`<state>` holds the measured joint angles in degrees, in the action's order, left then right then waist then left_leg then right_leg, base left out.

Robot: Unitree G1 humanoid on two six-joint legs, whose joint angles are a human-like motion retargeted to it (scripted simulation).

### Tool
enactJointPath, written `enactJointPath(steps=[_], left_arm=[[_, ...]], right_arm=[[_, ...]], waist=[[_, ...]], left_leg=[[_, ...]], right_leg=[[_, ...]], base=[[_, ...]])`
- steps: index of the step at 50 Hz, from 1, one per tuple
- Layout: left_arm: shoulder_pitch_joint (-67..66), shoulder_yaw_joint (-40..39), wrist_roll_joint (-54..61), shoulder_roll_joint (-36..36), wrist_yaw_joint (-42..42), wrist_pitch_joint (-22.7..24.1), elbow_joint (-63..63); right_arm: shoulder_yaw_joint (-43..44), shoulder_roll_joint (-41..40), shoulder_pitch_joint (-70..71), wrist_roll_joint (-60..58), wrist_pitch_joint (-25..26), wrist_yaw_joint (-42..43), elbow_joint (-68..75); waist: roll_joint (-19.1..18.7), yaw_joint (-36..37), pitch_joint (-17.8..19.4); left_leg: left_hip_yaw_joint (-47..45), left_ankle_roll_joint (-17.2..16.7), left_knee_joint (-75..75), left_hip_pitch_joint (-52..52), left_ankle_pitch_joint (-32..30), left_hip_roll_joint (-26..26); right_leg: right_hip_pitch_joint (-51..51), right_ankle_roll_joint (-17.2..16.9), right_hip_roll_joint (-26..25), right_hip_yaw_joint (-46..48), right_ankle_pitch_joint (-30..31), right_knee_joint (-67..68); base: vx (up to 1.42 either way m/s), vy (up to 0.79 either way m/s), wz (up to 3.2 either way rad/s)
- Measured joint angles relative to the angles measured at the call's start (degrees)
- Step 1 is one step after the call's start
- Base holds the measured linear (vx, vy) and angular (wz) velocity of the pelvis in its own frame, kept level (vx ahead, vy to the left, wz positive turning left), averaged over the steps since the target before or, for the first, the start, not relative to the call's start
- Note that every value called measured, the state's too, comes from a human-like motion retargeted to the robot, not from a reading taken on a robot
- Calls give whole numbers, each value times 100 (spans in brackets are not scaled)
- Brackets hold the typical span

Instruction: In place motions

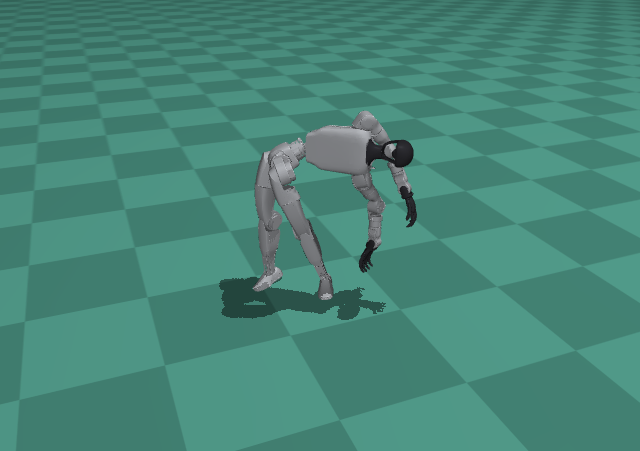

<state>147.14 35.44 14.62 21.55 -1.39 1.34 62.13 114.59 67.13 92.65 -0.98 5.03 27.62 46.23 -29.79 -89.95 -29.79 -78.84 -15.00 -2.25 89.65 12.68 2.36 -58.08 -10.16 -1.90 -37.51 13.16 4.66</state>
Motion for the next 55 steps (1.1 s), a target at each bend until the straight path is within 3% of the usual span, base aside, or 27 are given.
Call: enactJointPath(steps=[3,4,5,6,7,8,12,17,26,29,33,38,40,42,49,55], left_arm=[[210,-232,-586,356,-132,8,19],[1320,346,-1099,740,-304,723,-1761],[2986,1227,-1855,1283,-553,1794,-4428],[2986,2116,-2367,1283,-802,1215,-4796],[2986,2796,-2756,1283,-995,753,-5062],[2986,3062,-2901,1283,-1073,526,-5127],[2986,3363,-3124,1283,-1215,238,-5276],[2986,3727,-3056,1283,-971,-131,-4676],[2986,4478,-3133,1283,-855,-340,-3795],[2986,4478,-3431,1283,-698,-313,-3901],[2986,4478,-3551,1283,-516,-299,-4168],[2986,4478,-3653,1283,-312,-310,-4595],[2986,4478,-3814,1283,-320,-387,-4712],[2986,4478,-4044,1283,-391,-409,-4881],[2986,4478,-5130,1283,-652,-401,-5171],[2986,4478,-5303,1283,-496,-78,-4981]], right_arm=[[0,170,626,113,54,99,148],[0,2472,2706,725,-150,-303,-455],[0,5937,5829,1643,-464,-907,-1364],[0,6087,7393,1342,300,-1910,230],[0,6187,8435,1101,785,-2744,1382],[0,6187,8435,980,713,-3237,1653],[0,6187,8435,1028,482,-4242,1789],[0,6187,8435,1091,168,-4635,1595],[0,6187,8435,-223,-325,-4425,-273],[0,6187,8435,-1093,-395,-4172,-991],[0,6187,8435,-2118,-382,-3867,-1468],[0,6187,8435,-2660,-296,-3952,-1204],[-1,6187,8435,-2768,-242,-4102,-774],[-32,6187,8420,-2730,-193,-4181,-389],[-493,6187,8079,-2165,57,-4274,1153],[-503,6187,7556,-1694,-266,-3929,577]], waist=[[0,0,0],[1103,1994,1157],[2758,4986,2892],[1577,3887,2437],[753,3150,2090],[644,3134,1958],[589,3261,1854],[563,3360,1967],[534,3411,2649],[522,3398,2792],[524,3362,2856],[501,3431,2775],[490,3451,2753],[481,3637,2666],[461,4050,2226],[460,3722,1729]], left_leg=[[161,0,85,-3,23,10],[1374,131,334,-1852,44,247],[3230,326,715,-4614,47,617],[4158,618,473,-5782,52,395],[4847,833,259,-6661,74,233],[5057,893,105,-6965,127,191],[5308,1025,-96,-7305,291,51],[5555,1222,-206,-7338,449,-155],[5629,1445,-86,-7334,531,-171],[5627,1489,-89,-7435,525,-65],[5791,1549,-132,-7556,512,-37],[6028,1485,-166,-7642,453,-24],[6153,1584,-193,-7565,493,-212],[6108,1580,-183,-7496,496,-323],[6214,1526,16,-7033,340,-553],[6323,1373,174,-6826,216,-484]], right_leg=[[-80,10,91,201,-105,-12],[1096,-101,333,1484,-237,-356],[2843,-260,698,3443,-431,-865],[3497,-393,1135,4203,-547,-648],[3993,-483,1458,4768,-650,-454],[4176,-484,1553,4942,-727,-303],[4391,-483,1741,5115,-797,-56],[4464,-419,1952,5263,-665,331],[4911,-396,1986,5170,0,990],[5047,-255,1864,5332,-195,1189],[5114,-379,1477,5057,-698,1313],[5106,-484,777,4277,-1135,1121],[4960,-323,853,4180,-1307,1053],[4822,-52,1019,4781,-1327,982],[4184,-238,1287,5123,-1271,667],[3708,-201,1192,5436,-1266,233]], base=[[34,54,276],[110,86,1270],[116,75,1497],[93,44,1008],[41,24,452],[43,17,252],[40,14,51],[35,23,26],[15,16,3],[9,16,5],[5,5,38],[10,-9,45],[15,22,43],[15,14,3],[-5,3,26],[-12,-5,32]])
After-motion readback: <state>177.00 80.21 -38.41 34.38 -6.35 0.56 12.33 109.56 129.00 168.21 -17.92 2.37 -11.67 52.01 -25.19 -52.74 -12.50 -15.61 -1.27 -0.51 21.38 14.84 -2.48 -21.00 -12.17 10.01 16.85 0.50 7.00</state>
